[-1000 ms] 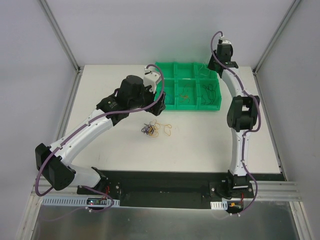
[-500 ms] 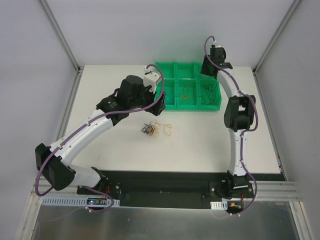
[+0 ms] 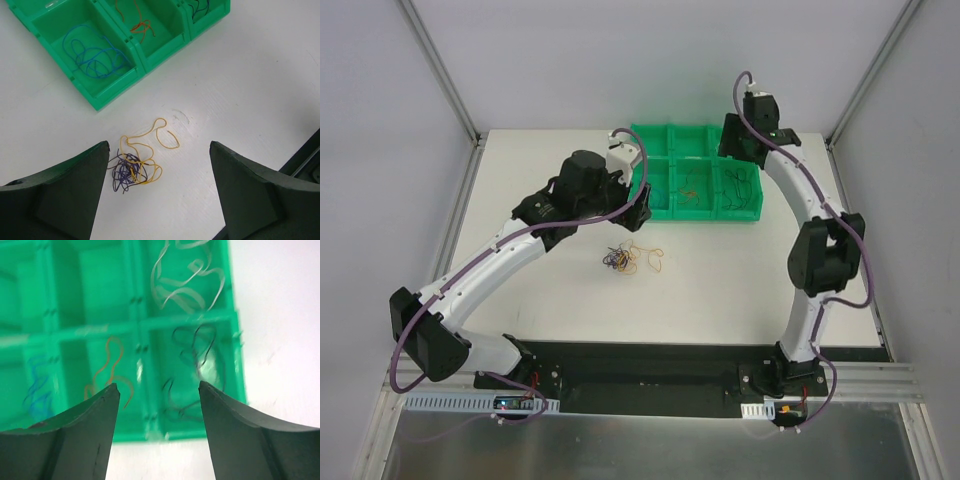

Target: Untangle the cables

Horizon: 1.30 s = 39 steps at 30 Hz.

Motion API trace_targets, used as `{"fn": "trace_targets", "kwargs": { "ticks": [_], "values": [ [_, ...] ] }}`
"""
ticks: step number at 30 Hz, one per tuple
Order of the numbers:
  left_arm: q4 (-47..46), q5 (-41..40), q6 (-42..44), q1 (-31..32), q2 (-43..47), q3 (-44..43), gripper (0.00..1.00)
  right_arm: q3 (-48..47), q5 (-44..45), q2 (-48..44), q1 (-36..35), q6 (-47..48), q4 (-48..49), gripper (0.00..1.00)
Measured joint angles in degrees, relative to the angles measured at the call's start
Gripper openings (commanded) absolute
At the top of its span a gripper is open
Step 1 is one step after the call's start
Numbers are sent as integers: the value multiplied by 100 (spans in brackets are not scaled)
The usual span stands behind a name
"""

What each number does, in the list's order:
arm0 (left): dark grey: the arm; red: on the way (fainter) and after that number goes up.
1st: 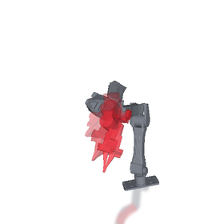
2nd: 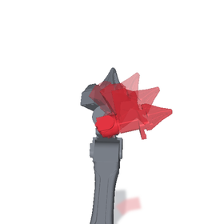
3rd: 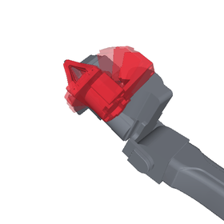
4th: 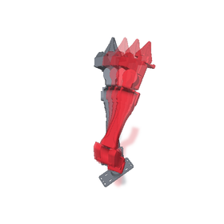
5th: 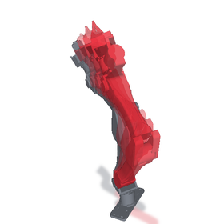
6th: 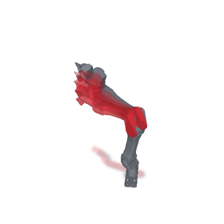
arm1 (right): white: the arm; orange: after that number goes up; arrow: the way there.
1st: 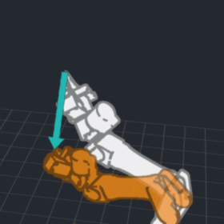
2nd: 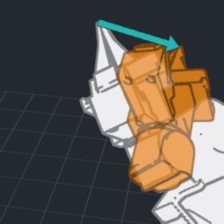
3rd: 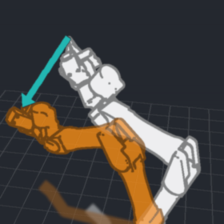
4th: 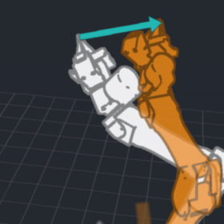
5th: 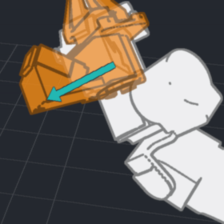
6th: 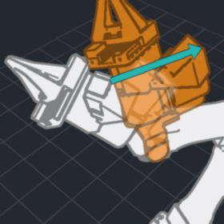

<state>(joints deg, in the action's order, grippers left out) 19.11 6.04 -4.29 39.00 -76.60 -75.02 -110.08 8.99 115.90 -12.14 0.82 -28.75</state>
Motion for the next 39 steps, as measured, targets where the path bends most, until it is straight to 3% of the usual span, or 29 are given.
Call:
{"fn": "trace_targets", "kwargs": {
  "ticks": [7, 12, 15, 20, 26, 31, 36, 39],
  "values": [
    [-57, 632, -588, -435, -61, 0, 76, 2441, -826, -1541, -1207, -431, 769, 68],
    [-205, 997, -1300, -966, -382, 22, 71, 4024, -1554, -1751, -2409, -837, 1403, 65],
    [-249, 1110, -1683, -1106, -651, 105, 67, 4627, -1856, -1759, -2708, -1036, 1681, 61],
    [-411, 1773, -2358, -1388, -1222, 219, 61, 4988, -2026, -1759, -2684, -1399, 2295, 58],
    [-870, 2518, -3163, -1814, -1749, 695, 65, 5047, -2015, -1541, -2660, -1797, 3014, 51],
    [-1040, 2651, -3285, -1805, -1803, 761, 65, 5045, -1576, -1259, -2767, -2146, 3128, 50],
    [-1117, 2647, -3283, -1808, -1805, 761, 65, 5025, -614, -1209, -3021, -2444, 2889, 40],
    [-1119, 2645, -3287, -1808, -1805, 761, 66, 4927, -210, -1121, -3165, -2507, 2756, 27]
  ]
}}
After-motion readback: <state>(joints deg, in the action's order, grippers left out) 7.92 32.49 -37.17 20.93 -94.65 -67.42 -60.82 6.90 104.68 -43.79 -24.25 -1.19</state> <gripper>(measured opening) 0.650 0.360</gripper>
